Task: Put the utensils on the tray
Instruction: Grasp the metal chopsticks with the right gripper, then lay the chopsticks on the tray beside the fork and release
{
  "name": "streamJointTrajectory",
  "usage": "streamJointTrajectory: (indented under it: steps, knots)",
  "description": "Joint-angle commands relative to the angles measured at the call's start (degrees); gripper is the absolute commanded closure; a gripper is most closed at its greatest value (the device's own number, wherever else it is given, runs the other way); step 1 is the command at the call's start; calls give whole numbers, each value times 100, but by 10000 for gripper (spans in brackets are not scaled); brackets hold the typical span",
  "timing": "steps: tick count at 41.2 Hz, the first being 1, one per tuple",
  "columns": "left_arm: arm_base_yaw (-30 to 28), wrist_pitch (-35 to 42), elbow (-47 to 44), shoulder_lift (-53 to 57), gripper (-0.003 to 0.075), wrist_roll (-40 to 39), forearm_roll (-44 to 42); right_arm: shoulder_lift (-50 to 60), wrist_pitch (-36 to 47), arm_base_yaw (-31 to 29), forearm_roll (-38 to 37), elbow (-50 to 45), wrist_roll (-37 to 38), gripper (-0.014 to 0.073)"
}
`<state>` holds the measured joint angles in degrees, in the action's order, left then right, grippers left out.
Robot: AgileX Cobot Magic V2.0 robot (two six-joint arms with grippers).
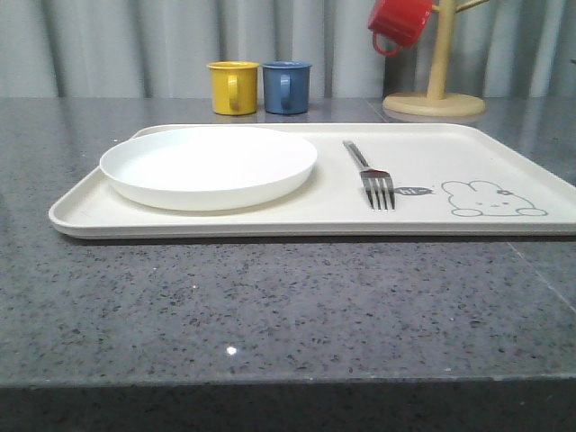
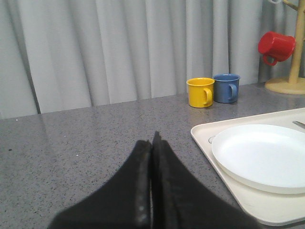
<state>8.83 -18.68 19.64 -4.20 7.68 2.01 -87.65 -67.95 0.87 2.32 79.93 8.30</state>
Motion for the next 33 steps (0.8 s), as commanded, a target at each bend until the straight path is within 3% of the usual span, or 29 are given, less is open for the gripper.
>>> streamJointTrajectory:
  steps: [1, 17, 33]
  knots:
    - [-4, 419, 145, -75, 739, -67, 65, 202, 90, 352, 51, 218, 249, 581]
    - [-4, 419, 145, -75, 739, -67, 65, -658, 476, 1864, 56, 465, 1209, 581]
    - [-4, 419, 145, -75, 739, -67, 65, -1280, 616, 1981, 112, 771, 1454, 581]
